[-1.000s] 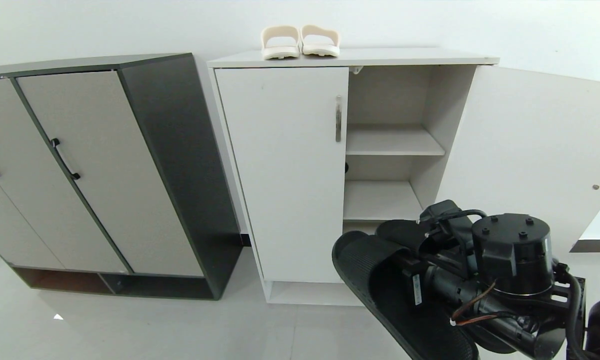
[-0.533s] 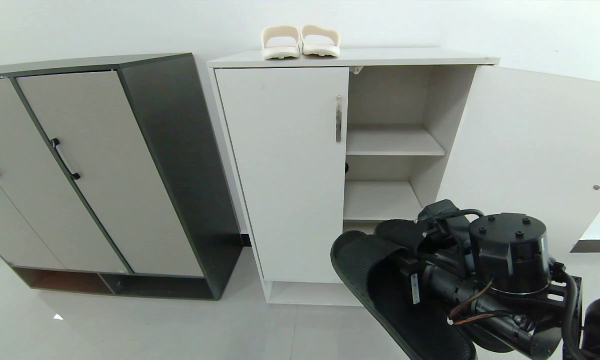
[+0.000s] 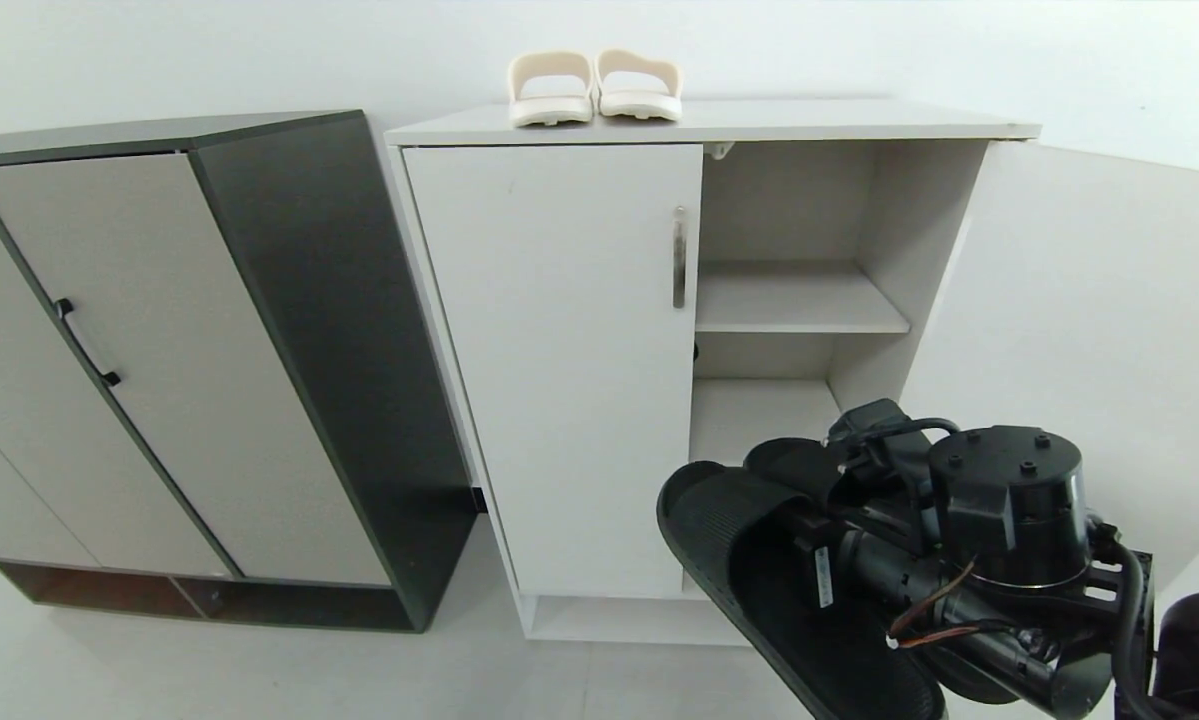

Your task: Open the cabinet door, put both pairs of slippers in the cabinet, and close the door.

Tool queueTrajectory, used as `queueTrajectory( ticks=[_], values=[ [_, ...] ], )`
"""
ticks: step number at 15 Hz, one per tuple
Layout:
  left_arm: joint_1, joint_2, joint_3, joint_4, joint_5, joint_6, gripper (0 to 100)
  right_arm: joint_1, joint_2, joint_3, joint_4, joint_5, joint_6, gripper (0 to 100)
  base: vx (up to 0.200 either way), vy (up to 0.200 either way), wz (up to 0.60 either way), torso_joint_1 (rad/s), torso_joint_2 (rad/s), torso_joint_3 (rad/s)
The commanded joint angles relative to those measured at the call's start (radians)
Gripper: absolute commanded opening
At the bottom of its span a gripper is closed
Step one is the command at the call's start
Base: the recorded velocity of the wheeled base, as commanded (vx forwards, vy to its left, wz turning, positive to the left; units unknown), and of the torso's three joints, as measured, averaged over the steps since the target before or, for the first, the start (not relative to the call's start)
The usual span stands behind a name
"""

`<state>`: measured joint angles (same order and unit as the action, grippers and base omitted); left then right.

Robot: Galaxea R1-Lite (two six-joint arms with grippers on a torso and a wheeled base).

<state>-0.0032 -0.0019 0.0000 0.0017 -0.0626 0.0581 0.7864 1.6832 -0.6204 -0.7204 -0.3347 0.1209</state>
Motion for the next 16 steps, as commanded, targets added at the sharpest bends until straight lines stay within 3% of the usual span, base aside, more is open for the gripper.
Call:
queueTrajectory(
  ticks=[1, 3, 4, 7, 14, 16],
  values=[
    [0.000, 0.003, 0.000, -0.002, 0.000, 0.000, 0, 0.013, 0.001, -0.005, 0.003, -0.007, 0.000, 0, 0.000, 0.000, 0.00, 0.000, 0.00, 0.000],
    [0.000, 0.003, 0.000, -0.002, 0.000, -0.001, 0, 0.050, 0.010, -0.010, 0.003, -0.086, 0.000, 0, 0.000, 0.000, 0.00, 0.000, 0.00, 0.000],
    [0.000, 0.003, 0.000, -0.002, 0.000, 0.000, 0, 0.094, 0.044, -0.030, 0.004, -0.173, 0.016, 0, 0.000, 0.000, 0.00, 0.000, 0.00, 0.000],
    [0.000, 0.003, 0.000, -0.002, 0.000, 0.002, 0, 0.128, 0.139, -0.119, 0.003, -0.270, 0.094, 0, 0.000, 0.000, 0.00, 0.000, 0.00, 0.000],
    [0.000, 0.003, 0.000, -0.002, 0.000, 0.002, 0, 0.113, 0.190, -0.162, 0.003, -0.317, 0.103, 0, 0.000, 0.000, 0.00, 0.000, 0.00, 0.000],
    [0.000, 0.003, 0.000, -0.002, 0.000, 0.002, 0, 0.113, 0.197, -0.173, 0.001, -0.323, 0.109, 0, 0.000, -0.200, 0.00, 0.000, 0.01, 0.002]
  ],
)
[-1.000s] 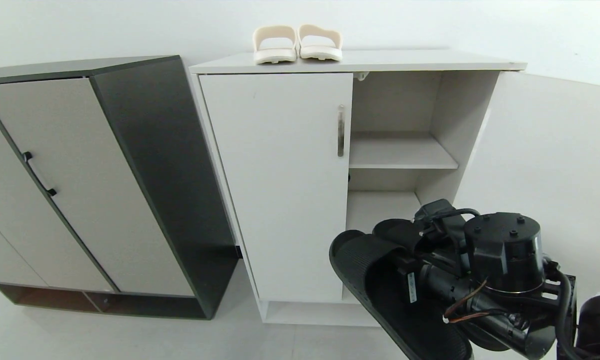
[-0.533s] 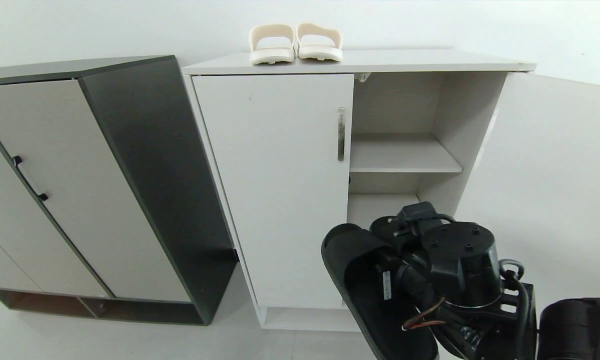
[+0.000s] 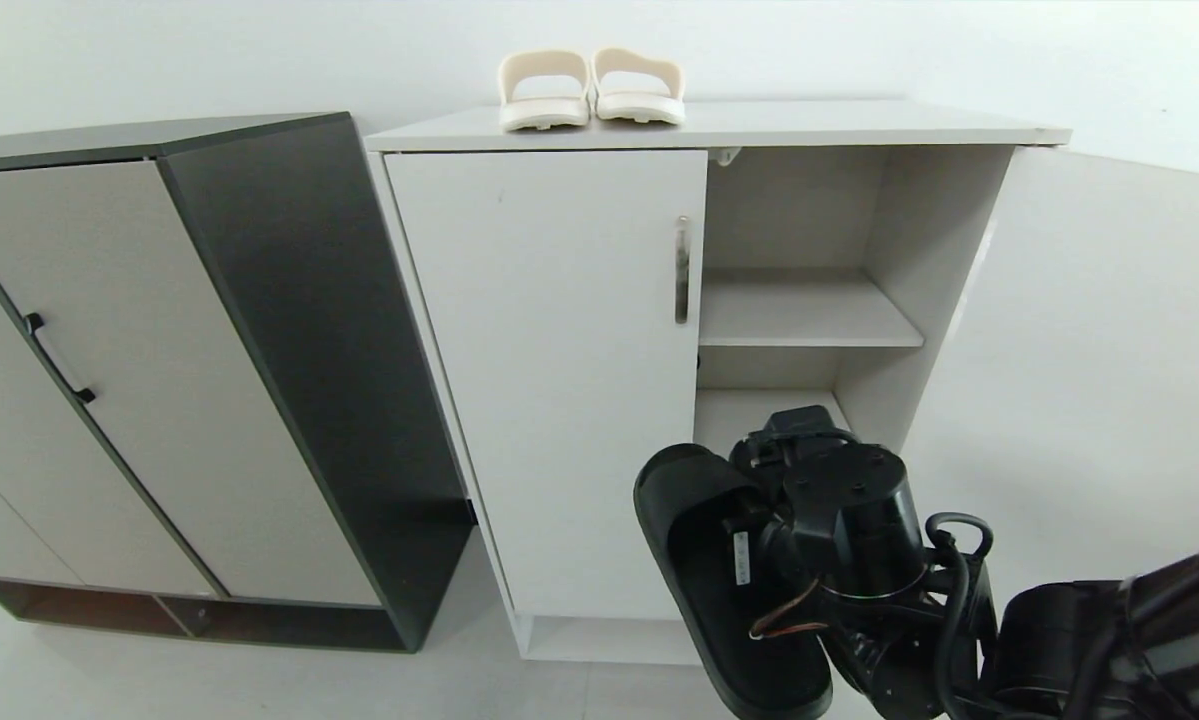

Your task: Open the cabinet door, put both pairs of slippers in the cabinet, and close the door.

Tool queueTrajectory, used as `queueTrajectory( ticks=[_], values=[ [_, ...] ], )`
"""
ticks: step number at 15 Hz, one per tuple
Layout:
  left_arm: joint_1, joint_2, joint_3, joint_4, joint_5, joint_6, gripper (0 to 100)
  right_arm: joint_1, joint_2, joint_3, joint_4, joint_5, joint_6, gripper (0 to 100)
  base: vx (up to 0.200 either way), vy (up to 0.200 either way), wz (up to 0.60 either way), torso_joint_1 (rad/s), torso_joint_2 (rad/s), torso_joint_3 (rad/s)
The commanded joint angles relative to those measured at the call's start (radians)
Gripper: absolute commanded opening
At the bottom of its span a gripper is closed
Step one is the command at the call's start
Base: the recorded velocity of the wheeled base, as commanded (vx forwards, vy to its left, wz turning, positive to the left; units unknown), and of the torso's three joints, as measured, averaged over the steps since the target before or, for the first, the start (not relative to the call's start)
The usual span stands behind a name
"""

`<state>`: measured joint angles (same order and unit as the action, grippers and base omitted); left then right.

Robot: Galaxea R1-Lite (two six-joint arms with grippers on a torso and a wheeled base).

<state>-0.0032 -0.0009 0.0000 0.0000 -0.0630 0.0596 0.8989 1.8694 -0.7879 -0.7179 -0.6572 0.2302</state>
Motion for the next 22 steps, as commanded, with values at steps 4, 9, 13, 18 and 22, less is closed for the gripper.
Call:
queueTrajectory(
  ticks=[4, 9, 13, 18, 22],
  values=[
    [0.000, 0.002, 0.000, 0.000, 0.000, 0.000, 0, 0.000, 0.054, -0.019, -0.005, -0.051, 0.006, 0, 0.000, -0.200, 0.00, -0.001, 0.00, 0.001],
    [0.000, 0.002, 0.000, 0.000, 0.000, -0.001, 0, -0.003, 0.060, -0.021, -0.005, -0.051, 0.008, 0, 0.000, -0.040, 0.00, 0.000, 0.00, 0.001],
    [0.000, 0.002, 0.000, 0.000, 0.000, -0.001, 0, -0.025, 0.088, -0.034, -0.005, -0.065, 0.029, 0, 0.000, 0.000, 0.00, 0.000, 0.00, 0.000],
    [0.000, 0.002, 0.000, 0.000, 0.000, -0.003, 0, -0.037, 0.097, -0.034, -0.005, -0.068, 0.029, 0, 0.000, 0.000, 0.00, 0.000, 0.00, 0.000],
    [0.000, 0.002, 0.000, 0.000, 0.000, -0.001, 0, -0.041, 0.105, -0.037, -0.005, -0.068, 0.035, 0, 0.000, 0.000, 0.00, 0.000, 0.00, 0.000]
  ],
)
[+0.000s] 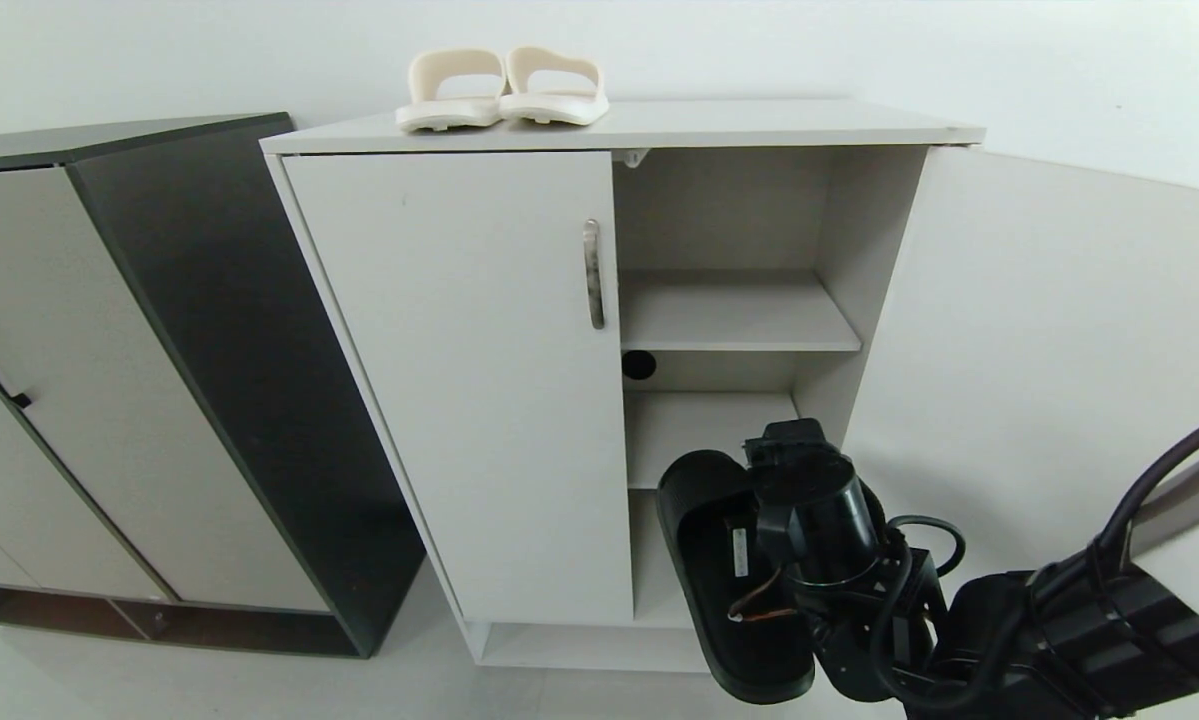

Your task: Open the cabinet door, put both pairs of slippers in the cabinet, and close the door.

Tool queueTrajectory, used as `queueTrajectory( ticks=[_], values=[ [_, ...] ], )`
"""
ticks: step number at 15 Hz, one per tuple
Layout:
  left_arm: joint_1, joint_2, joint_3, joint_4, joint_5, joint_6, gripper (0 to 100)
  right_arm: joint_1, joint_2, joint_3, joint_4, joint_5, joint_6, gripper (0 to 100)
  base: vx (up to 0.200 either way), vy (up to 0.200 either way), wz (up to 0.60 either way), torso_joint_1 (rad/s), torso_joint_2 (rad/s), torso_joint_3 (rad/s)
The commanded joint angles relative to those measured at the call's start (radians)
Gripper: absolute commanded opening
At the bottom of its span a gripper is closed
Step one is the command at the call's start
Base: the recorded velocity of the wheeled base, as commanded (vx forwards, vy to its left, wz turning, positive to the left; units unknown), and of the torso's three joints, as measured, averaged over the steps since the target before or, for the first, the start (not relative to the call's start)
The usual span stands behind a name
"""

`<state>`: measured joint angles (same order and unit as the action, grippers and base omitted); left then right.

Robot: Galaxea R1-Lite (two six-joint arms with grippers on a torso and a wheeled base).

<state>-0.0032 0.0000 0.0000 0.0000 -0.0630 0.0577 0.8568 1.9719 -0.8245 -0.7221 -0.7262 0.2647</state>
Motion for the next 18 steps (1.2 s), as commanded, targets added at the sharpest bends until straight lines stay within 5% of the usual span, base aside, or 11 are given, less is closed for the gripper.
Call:
queueTrajectory(
  ticks=[1, 18],
  values=[
    [0.000, 0.002, 0.000, 0.000, 0.000, 0.001, 0, 0.001, 0.001, 0.001, 0.000, 0.001, 0.001, 0, 0.000, 0.000, 0.00, 0.000, 0.00, 0.000],
    [0.000, 0.002, 0.000, 0.000, 0.000, -0.001, 0, 0.005, 0.042, 0.079, -0.168, 0.030, -0.056, 0, 0.000, 0.000, -0.07, 0.000, 0.00, 0.000]
  ],
)
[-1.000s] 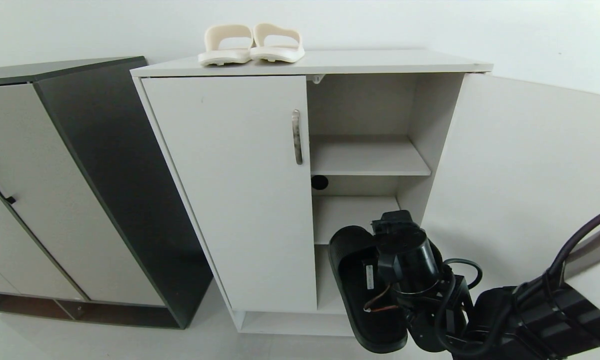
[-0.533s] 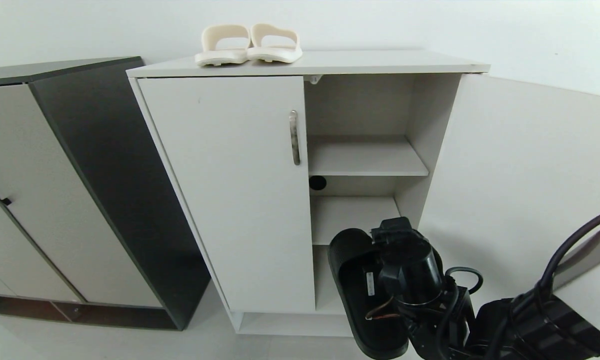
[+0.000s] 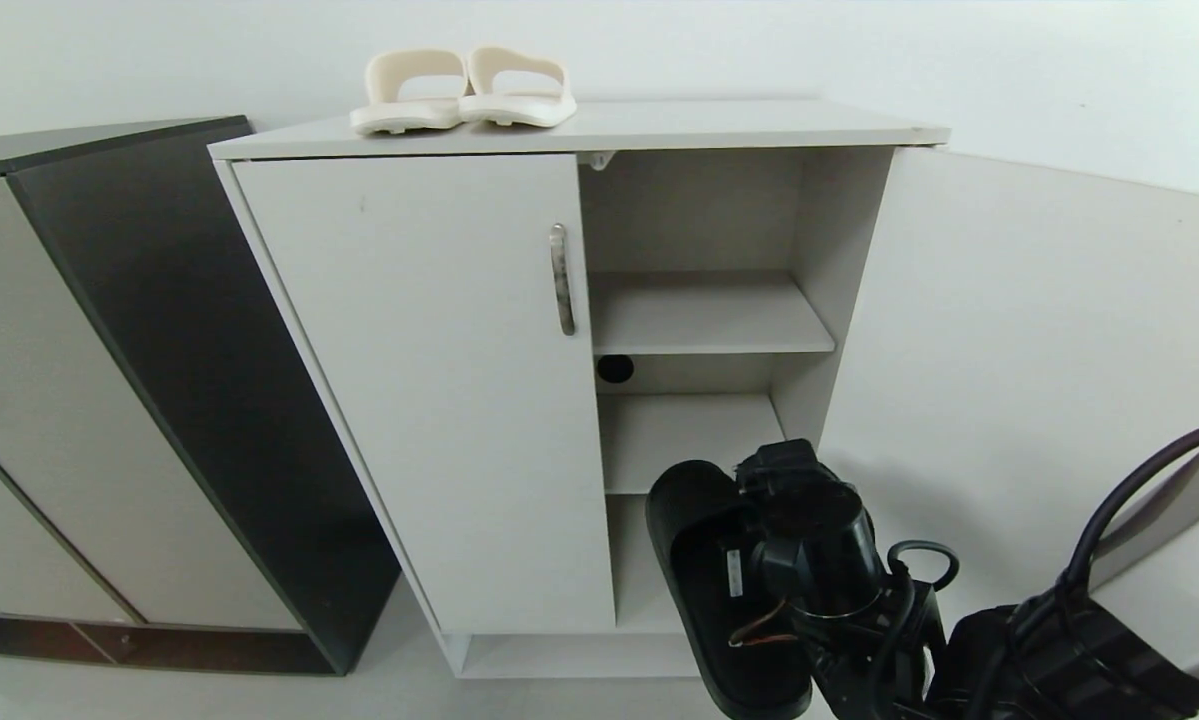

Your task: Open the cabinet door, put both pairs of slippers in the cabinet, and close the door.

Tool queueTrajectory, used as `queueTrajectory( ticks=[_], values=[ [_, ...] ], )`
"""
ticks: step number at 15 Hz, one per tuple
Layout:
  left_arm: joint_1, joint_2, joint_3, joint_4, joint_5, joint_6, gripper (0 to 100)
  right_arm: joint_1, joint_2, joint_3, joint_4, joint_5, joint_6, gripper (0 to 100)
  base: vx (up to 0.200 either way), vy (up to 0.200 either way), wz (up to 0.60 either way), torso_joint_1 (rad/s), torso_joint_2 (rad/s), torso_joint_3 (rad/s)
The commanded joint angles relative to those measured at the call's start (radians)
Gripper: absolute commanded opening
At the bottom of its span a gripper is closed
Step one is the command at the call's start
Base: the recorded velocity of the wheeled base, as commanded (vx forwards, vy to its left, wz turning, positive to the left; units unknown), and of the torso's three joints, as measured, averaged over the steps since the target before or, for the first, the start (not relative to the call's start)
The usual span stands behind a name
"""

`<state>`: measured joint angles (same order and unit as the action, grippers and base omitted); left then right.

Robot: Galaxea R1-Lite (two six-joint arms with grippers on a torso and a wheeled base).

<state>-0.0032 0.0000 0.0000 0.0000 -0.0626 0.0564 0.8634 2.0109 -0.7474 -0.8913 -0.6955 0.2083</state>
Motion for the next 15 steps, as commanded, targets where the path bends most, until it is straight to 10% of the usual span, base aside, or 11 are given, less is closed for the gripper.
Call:
queueTrajectory(
  ticks=[1, 15],
  values=[
    [0.000, 0.002, 0.000, 0.000, 0.000, 0.000, 0, -0.001, 0.005, 0.002, -0.005, 0.002, 0.000, 0, 0.000, 0.000, 0.00, 0.000, 0.00, 0.000],
    [0.000, 0.002, 0.000, 0.000, 0.000, 0.000, 0, -0.012, 0.106, -0.075, -0.118, 0.064, -0.050, 0, 0.000, 0.000, 0.00, 0.001, 0.00, -0.128]
  ],
)
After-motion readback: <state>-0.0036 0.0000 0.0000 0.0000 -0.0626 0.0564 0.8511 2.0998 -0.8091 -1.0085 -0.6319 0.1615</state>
